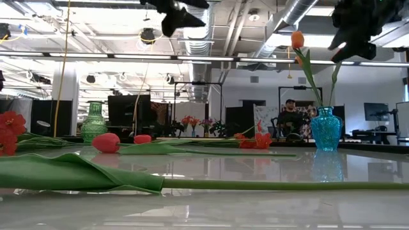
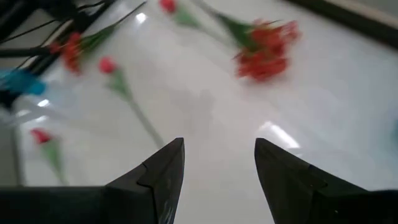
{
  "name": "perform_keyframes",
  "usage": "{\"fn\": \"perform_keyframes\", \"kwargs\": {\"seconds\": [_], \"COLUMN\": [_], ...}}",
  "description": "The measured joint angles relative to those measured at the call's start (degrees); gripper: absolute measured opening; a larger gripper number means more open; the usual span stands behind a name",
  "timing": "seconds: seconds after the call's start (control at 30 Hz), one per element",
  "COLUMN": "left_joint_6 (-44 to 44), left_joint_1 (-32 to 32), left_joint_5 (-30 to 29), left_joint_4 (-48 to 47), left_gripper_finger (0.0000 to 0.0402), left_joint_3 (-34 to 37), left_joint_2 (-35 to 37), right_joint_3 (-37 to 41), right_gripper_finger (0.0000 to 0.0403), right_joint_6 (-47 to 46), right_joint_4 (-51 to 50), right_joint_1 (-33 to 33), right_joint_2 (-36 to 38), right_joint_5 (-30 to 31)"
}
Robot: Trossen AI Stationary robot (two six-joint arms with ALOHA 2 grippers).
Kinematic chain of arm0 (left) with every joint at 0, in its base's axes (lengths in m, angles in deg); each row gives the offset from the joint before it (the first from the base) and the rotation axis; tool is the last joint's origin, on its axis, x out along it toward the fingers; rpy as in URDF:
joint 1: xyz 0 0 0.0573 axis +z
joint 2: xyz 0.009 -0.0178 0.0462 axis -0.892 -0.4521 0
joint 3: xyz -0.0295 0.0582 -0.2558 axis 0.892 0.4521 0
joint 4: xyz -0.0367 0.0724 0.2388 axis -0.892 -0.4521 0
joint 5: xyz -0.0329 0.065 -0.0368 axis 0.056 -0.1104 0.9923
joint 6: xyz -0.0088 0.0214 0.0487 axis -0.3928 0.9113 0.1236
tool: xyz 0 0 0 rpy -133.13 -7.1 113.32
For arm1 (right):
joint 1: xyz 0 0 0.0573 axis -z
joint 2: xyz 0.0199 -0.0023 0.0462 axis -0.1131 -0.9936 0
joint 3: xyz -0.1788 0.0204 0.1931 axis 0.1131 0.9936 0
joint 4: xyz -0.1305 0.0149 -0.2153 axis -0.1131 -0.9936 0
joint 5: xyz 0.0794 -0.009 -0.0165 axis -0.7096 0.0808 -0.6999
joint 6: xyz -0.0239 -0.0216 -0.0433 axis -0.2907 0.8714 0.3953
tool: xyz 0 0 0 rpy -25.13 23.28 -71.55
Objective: Sort flowers into vase by color
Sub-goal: Put the right red flowers into the green vase
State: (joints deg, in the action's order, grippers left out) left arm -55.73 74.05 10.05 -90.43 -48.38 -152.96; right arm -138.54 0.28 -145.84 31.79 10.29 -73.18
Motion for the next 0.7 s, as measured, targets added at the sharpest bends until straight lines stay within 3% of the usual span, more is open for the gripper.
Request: {"fn": "perform_keyframes", "kwargs": {"seconds": [0.17, 0.3, 0.7], "left_joint_6": [0.7, 2.6, 4.2], "left_joint_1": [-3.6, -5.9, -8.1], "left_joint_5": [0.9, 0.7, -0.5], "left_joint_4": [-1.1, -3.5, -12.2], "left_gripper_finger": [0.024, 0.024, 0.024], "left_joint_3": [0.0, 0.0, 0.0], "left_joint_2": [-3.9, -6.6, -11.2], "right_joint_3": [0.0, 0.0, 0.0], "right_gripper_finger": [0.022, 0.0209, 0.0171], "right_joint_6": [-8.2, -14.4, -29.6], "right_joint_4": [1.1, 2.3, 3.2], "right_joint_1": [-11.5, -21.7, -47.7], "right_joint_2": [-0.4, -1.9, -12.8], "right_joint_5": [0.6, 4.5, 9.4]}}
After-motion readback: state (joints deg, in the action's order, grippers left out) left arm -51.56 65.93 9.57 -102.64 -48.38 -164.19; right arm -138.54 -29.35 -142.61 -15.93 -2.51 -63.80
